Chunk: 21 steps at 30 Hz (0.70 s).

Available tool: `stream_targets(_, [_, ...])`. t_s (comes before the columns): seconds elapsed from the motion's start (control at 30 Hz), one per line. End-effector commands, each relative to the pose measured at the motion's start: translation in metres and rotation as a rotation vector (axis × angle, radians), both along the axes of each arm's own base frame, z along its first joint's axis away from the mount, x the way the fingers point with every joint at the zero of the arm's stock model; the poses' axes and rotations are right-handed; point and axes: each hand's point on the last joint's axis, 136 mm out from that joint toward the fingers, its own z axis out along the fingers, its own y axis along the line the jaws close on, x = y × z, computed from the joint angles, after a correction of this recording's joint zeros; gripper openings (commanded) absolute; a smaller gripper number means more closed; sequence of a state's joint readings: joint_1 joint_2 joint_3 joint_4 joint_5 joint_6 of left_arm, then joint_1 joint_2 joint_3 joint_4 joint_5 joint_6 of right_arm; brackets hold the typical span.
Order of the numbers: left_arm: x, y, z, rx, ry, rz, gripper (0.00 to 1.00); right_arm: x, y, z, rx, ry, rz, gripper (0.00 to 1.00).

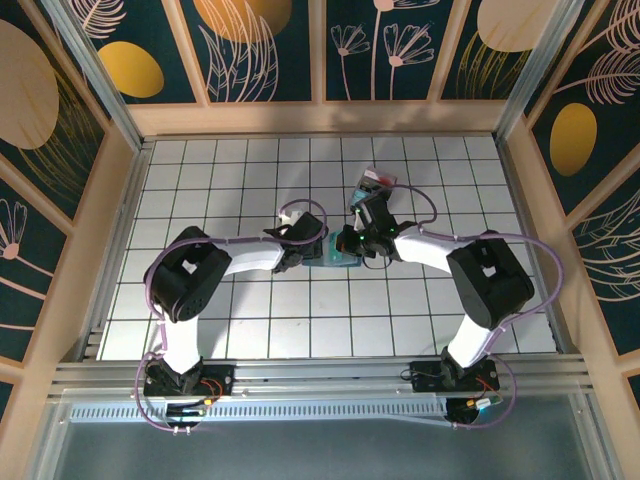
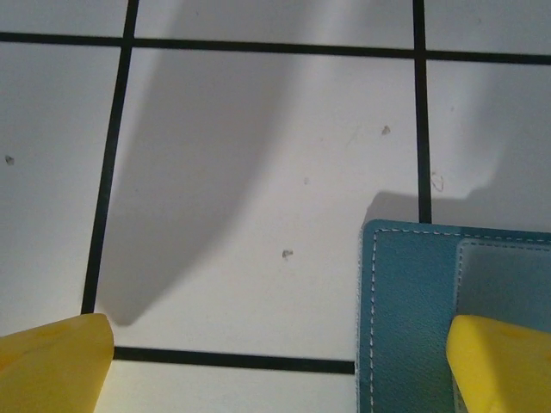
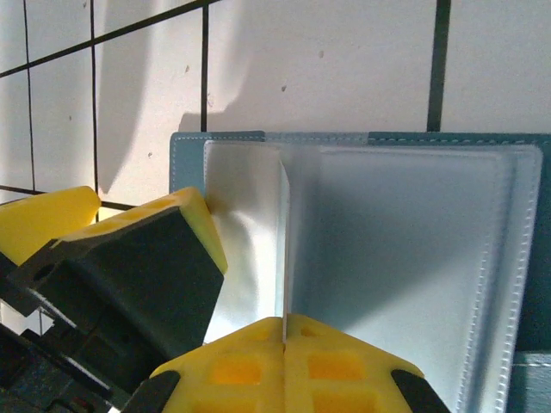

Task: Take the credit cards out of the card holder

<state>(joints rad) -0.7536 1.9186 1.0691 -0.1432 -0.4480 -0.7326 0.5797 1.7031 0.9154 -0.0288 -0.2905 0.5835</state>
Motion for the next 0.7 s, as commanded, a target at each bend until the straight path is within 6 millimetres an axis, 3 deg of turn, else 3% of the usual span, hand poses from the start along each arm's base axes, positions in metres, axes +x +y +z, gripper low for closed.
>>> stream_targets(0.0, [-0.008, 0.031, -0.025, 0.173, 0.068, 0.014, 0.99, 0.003, -0.009, 0.013, -0.069, -0.042, -0.007, 0.02])
stream_targets(0.27, [0.013, 0.034, -0.004, 0.236, 0.004, 0.006, 0.99, 0.011, -0.020, 0.041, -0.116, -0.122, -0.020, 0.01])
stream_targets(0.43, [0.025, 0.035, 0.028, 0.259, -0.070, -0.006, 0.99, 0.025, -0.035, 0.066, -0.178, -0.219, -0.028, 0.00])
stream_targets(0.67, [0.032, 0.034, 0.071, 0.217, -0.156, 0.002, 0.99, 0.049, -0.060, 0.087, -0.276, -0.319, -0.023, 0.00])
